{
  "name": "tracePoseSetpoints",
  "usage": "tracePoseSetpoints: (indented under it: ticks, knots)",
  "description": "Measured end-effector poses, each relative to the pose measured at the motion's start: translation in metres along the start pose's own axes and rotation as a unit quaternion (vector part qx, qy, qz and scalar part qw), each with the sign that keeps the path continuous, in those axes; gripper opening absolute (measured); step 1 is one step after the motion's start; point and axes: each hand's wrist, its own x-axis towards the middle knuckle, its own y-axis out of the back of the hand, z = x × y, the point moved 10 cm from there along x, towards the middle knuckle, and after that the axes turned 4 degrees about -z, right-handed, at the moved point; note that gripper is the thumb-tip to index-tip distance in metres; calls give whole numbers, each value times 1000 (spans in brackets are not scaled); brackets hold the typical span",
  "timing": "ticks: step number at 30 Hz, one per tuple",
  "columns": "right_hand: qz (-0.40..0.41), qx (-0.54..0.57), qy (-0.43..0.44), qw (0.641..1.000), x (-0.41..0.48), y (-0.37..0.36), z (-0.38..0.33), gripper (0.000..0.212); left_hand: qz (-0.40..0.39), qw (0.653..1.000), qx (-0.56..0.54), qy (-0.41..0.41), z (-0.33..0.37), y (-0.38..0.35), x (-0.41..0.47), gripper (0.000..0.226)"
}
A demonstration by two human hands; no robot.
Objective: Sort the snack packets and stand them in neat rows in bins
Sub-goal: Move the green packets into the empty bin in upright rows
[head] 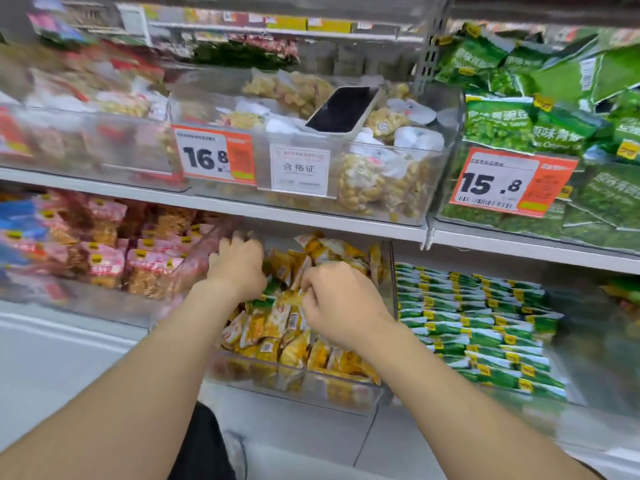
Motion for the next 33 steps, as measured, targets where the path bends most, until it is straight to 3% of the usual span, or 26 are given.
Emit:
tracePoseSetpoints:
  ticks: [3, 10, 14, 19, 24, 26, 29, 33]
  knots:
    - [4, 9, -7, 1000, 9, -4, -5, 23, -42, 999, -11, -13, -5, -20, 14, 76]
    - [5, 30, -18, 999, 12, -6, -2, 22, -54, 998, -14, -2, -7, -30, 20, 79]
    - [4, 31, -24, 999, 6, -4, 7, 22, -41, 998, -41, -7, -5, -25, 21, 61]
    - [5, 33, -40, 999, -4, -1, 23, 23, 30, 996, -88, -13, -9, 7, 9, 42]
    - [35, 144, -62, 987, -13, 7, 38, 25, 20, 982, -181, -42, 8, 20, -20, 42]
    - [42, 202, -76, 976, -17, 9, 43, 28, -34, 957, -280, -68, 24, 17, -38, 53]
    - [31, 249, -98, 963, -25, 10, 50, 53, -144, 886, -429, -100, 51, 3, -62, 48]
    - [-2, 282, -117, 952, -35, 10, 65, 68, -226, 790, -560, -106, 68, -5, -75, 40]
